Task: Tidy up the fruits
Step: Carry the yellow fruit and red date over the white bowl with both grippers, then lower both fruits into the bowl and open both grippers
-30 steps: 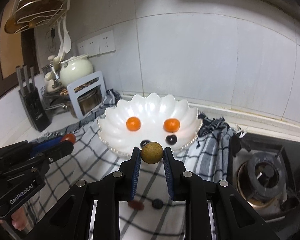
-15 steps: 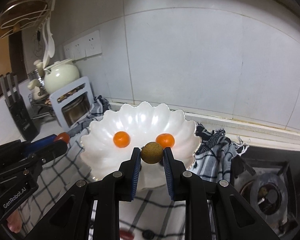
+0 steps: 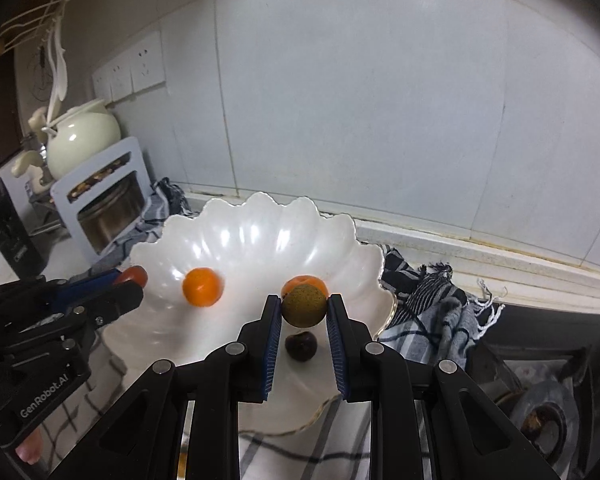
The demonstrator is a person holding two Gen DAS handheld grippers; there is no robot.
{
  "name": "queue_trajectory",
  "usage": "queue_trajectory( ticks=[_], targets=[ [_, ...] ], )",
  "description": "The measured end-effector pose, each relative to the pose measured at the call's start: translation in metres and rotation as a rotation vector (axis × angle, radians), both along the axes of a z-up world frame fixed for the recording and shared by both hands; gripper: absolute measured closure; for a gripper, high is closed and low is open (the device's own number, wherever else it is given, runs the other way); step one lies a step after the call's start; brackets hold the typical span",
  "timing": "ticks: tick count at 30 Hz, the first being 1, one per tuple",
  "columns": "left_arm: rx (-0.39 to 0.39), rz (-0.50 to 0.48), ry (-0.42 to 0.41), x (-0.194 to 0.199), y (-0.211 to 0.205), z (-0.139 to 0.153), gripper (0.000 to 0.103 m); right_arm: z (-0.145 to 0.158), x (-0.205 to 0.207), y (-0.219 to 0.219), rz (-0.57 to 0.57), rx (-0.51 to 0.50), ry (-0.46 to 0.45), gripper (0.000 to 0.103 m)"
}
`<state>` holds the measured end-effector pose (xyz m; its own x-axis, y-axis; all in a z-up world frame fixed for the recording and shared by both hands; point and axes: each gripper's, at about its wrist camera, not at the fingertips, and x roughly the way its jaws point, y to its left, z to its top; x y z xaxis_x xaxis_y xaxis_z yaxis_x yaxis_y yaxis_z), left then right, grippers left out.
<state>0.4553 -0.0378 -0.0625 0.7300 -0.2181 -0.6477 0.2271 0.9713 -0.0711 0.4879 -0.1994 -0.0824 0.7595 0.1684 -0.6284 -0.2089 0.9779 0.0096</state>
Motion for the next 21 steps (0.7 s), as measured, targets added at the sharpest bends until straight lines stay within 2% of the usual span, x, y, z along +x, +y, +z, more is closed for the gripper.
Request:
queue_trajectory(
  ticks=[11,16,19,21],
  targets=[
    [0.018,-0.048,0.079,0.038,-0.017,-0.023,0.085,-0.018,0.034,-0.002,-0.002,-0.015,0.07,0.078],
    [0.041,-0.041,0.088,0.046,-0.021,-0.026,0.083,-0.025,0.041,-0.002,-0.007,-0.022,0.089,0.078],
    [0.046,-0.035,0.09,0.048,-0.021,-0.027,0.067,-0.027,0.043,-0.002,-0.008,-0.023,0.098,0.074],
    [0.049,-0.027,0.081,0.047,-0.021,-0.026,0.061,-0.028,0.044,-0.003,-0.013,-0.021,0.106,0.064]
  ],
)
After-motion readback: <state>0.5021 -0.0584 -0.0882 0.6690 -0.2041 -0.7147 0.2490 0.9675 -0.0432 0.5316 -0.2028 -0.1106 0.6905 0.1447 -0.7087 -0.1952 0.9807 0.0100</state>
